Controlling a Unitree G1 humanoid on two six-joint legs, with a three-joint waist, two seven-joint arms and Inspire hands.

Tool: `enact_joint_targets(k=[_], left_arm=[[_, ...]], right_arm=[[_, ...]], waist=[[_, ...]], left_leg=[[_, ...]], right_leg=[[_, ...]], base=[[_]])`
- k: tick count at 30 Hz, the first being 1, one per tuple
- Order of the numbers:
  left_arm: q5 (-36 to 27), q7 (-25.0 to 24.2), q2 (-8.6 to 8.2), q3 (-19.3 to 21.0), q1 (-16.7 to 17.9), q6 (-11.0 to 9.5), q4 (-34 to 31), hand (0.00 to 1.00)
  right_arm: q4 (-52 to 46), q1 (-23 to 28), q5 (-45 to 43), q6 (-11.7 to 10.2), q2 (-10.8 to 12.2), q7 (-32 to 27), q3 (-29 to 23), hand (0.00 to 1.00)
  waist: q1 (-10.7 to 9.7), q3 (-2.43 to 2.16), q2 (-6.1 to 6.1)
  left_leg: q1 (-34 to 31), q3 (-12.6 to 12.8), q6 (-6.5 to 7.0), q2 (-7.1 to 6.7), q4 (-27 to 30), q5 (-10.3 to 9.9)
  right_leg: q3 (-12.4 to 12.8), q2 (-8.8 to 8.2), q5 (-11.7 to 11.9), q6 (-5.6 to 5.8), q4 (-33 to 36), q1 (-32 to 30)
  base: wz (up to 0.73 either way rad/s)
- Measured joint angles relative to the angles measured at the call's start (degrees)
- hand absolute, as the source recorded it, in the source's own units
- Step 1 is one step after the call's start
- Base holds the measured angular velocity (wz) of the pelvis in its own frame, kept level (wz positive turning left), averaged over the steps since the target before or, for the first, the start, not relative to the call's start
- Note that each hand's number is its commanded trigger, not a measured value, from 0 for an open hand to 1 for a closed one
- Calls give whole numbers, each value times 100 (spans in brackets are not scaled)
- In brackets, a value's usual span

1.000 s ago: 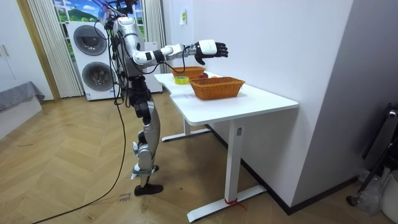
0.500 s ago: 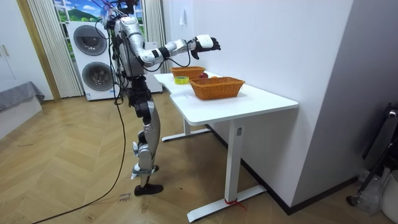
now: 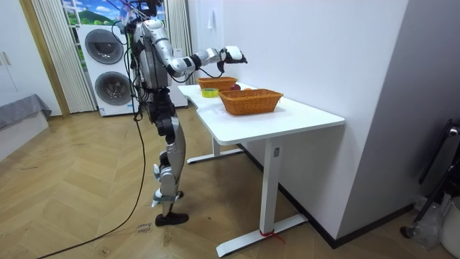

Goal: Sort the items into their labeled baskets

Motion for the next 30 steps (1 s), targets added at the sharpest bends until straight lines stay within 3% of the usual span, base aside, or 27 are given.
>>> enact_joint_targets(k=[5,15,30], left_arm=[[-11,3,6,-212,-82,76,-12,0],[3,-38,0,-198,-110,257,-58,0],[98,-54,-4,-85,-112,514,-185,0]], right_arm=[[237,-10,221,170,203,25,371,0],[410,-37,330,248,210,24,449,0],[547,-88,-63,620,330,33,496,0]], waist=[[65,7,-22],[252,7,-54],[442,-13,-162]], left_leg=[[-68,-128,0,-12,26,0],[-133,-234,2,-36,90,2],[-201,-310,26,-88,122,17]], right_leg=[[-165,-16,0,0,-1,-4],[-297,-33,0,0,-6,-18],[-407,-79,-3,7,-6,-20]], base=[[13],[7],[1]])
